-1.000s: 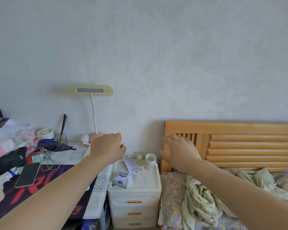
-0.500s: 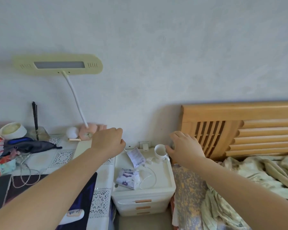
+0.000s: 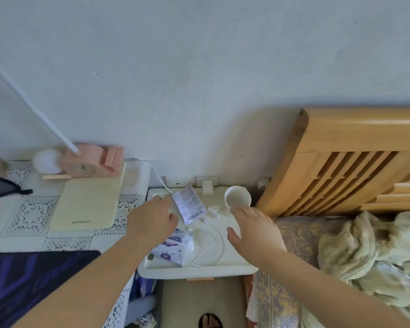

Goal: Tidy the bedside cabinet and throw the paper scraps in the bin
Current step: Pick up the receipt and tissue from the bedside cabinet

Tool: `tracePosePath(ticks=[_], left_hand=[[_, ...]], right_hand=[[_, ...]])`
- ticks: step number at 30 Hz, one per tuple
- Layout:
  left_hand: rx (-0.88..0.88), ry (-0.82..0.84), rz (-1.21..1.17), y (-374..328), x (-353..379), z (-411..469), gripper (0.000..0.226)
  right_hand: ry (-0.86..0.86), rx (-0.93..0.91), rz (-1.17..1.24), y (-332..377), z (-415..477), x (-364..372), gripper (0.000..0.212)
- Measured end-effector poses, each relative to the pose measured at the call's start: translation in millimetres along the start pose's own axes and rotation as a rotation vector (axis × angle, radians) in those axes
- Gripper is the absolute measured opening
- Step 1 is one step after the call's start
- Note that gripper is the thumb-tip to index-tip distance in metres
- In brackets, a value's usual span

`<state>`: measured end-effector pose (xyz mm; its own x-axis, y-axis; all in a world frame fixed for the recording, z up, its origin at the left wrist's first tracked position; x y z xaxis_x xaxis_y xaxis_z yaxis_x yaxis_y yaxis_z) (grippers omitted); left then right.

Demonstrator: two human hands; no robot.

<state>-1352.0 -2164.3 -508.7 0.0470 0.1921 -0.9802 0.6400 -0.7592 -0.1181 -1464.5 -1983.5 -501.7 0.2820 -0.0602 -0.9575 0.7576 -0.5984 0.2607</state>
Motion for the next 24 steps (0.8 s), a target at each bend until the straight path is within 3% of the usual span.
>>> tracePosePath(ticks=[9,16,24], left_hand=[[-0.05,0.08,-0.038,3.5,95.5,35.0,0.027],[-0.195,0.15,-0.151,15.2,154.8,56.3,0.03],[-0.335,0.165,-0.311,22.7,198.9,78.4,0.03]], right_hand=[[0.135,0.026,0.048,-18.7,41.0,102.4,0.04],[0.221,0.067,0.085,-31.9,66.5,155.9,0.047],[0.177,0.232,0.273,-42.7,89.1,202.7,0.052]])
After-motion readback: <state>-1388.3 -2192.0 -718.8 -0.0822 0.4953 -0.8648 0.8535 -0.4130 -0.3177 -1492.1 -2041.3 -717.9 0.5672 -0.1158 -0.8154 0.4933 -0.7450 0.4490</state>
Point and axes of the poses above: each hand's wrist, its own z-axis towards the middle knuckle, its own x-axis out of the palm, y = z × x, the point moved 10 cm from there along z, towards the middle knuckle
